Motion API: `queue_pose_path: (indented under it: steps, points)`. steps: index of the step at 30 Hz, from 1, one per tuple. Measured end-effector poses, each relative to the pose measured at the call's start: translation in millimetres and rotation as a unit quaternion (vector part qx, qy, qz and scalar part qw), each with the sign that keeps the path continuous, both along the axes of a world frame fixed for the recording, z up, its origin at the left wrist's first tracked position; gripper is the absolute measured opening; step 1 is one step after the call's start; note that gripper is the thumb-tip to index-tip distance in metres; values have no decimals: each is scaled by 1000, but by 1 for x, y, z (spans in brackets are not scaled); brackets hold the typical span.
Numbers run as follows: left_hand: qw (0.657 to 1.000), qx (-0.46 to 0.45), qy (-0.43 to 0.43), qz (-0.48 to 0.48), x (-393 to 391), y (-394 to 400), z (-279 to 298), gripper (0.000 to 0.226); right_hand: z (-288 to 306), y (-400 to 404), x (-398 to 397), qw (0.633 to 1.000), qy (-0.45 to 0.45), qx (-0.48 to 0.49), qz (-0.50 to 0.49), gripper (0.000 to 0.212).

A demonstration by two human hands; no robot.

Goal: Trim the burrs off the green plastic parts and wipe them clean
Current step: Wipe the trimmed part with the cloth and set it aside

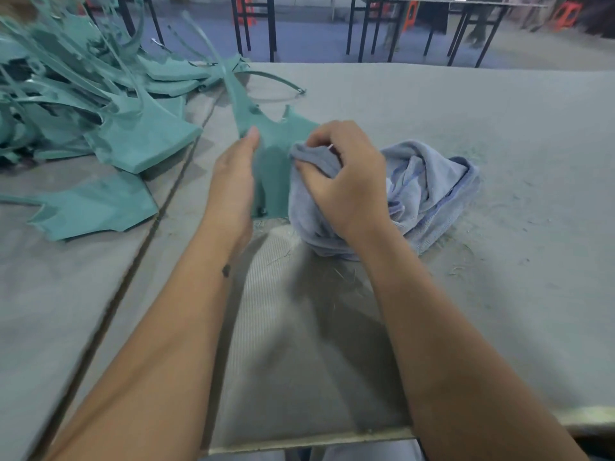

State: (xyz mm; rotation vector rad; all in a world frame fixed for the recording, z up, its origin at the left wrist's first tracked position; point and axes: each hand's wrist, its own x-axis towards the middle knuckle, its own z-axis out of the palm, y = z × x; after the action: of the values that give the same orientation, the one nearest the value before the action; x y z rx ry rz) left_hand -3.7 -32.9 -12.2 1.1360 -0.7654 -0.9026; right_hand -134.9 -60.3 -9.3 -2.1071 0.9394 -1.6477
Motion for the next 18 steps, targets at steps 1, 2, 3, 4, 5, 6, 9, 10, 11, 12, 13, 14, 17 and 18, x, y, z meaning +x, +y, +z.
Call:
queue_pose_path:
  steps: [1, 2, 3, 4, 5, 6, 9, 10, 11, 12, 13, 14, 17, 18]
  points:
    - [999, -5, 18, -49, -2, 0, -1, 42, 0, 1, 2, 1000, 18, -8, 17, 8]
    - [995, -9, 36, -89, -2, 0, -2, 50, 1, 2, 3, 998, 39, -13, 39, 8]
    - [992, -13, 58, -116, -3, 1, -3, 56, 1, 3, 3, 995, 68, -18, 66, 8]
    - [989, -16, 83, -124, -4, 2, -2, 60, 1, 3, 2, 990, 107, -24, 90, 10]
    - [986, -18, 108, -125, -4, 2, -1, 62, -1, 3, 2, 982, 151, -34, 104, 13]
    - [984, -22, 128, -123, -3, 2, 0, 64, -3, 2, 2, 975, 192, -44, 101, 16]
    - [980, -45, 158, -112, -1, 3, 3, 65, -7, -2, 3, 974, 214, -57, 56, 23]
    - [981, -48, 156, -101, 0, 3, 4, 64, -8, -3, 3, 979, 191, -41, 50, 27]
    - [983, -48, 152, -92, 1, 3, 4, 61, -8, -5, 2, 986, 160, -10, 42, 32]
    - [984, -47, 148, -85, 1, 3, 4, 59, -7, -8, 0, 991, 125, 32, 24, 35]
    - [985, -45, 145, -82, 1, 3, 4, 58, -7, -12, -2, 993, 89, 75, -3, 33]
    - [986, -40, 140, -79, 1, 4, 4, 55, -6, -16, -5, 992, 56, 110, -37, 28]
    - [995, -8, 91, -43, 4, 3, 3, 34, -4, -26, -18, 976, -60, 174, -120, 18]
    - [997, 1, 69, -27, 6, 3, 1, 27, -2, -27, -23, 967, -111, 179, -141, 20]
